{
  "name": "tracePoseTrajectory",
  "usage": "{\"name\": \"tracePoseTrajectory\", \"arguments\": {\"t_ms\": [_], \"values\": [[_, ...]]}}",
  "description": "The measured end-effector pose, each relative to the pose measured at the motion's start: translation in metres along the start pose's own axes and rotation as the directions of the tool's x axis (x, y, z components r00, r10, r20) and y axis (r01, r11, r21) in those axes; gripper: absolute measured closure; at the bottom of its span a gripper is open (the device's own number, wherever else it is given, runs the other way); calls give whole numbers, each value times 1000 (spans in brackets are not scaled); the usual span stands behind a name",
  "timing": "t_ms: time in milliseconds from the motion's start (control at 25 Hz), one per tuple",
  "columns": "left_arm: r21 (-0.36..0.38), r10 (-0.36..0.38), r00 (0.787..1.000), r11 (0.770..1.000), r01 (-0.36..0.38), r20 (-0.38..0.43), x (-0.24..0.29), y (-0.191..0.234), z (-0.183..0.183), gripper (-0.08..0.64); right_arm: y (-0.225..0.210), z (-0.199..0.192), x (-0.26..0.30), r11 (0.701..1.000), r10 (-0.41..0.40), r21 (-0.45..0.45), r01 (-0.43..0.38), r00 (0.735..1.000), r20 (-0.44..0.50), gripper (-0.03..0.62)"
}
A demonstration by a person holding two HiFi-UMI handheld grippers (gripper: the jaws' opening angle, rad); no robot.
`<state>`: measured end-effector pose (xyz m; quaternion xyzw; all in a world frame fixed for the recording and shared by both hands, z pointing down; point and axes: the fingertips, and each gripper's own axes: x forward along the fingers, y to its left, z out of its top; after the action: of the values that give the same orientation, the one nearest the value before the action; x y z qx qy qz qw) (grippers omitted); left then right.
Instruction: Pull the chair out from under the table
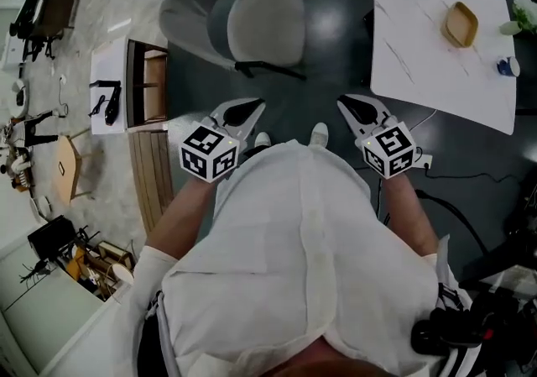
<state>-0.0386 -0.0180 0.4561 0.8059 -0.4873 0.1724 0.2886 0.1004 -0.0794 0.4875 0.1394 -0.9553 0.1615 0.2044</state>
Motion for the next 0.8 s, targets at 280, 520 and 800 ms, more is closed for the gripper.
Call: {"name": "tracePoseTrajectory", "arguments": {"t_ms": [280, 520, 800], "values": [[118, -84, 995, 990, 77, 50, -17, -35, 10, 553, 35, -9, 6, 1000, -2, -8, 2, 1000, -8, 565], [-9, -117, 983, 993, 119, 142, -74, -22, -8, 554, 91, -7, 18, 999, -30, -32, 30, 1000, -5, 566], [25, -155, 976, 988, 153, 151, -134, -24, -46, 554, 151, -14, 23, 996, -92, -20, 92, 996, 0, 568]]}}
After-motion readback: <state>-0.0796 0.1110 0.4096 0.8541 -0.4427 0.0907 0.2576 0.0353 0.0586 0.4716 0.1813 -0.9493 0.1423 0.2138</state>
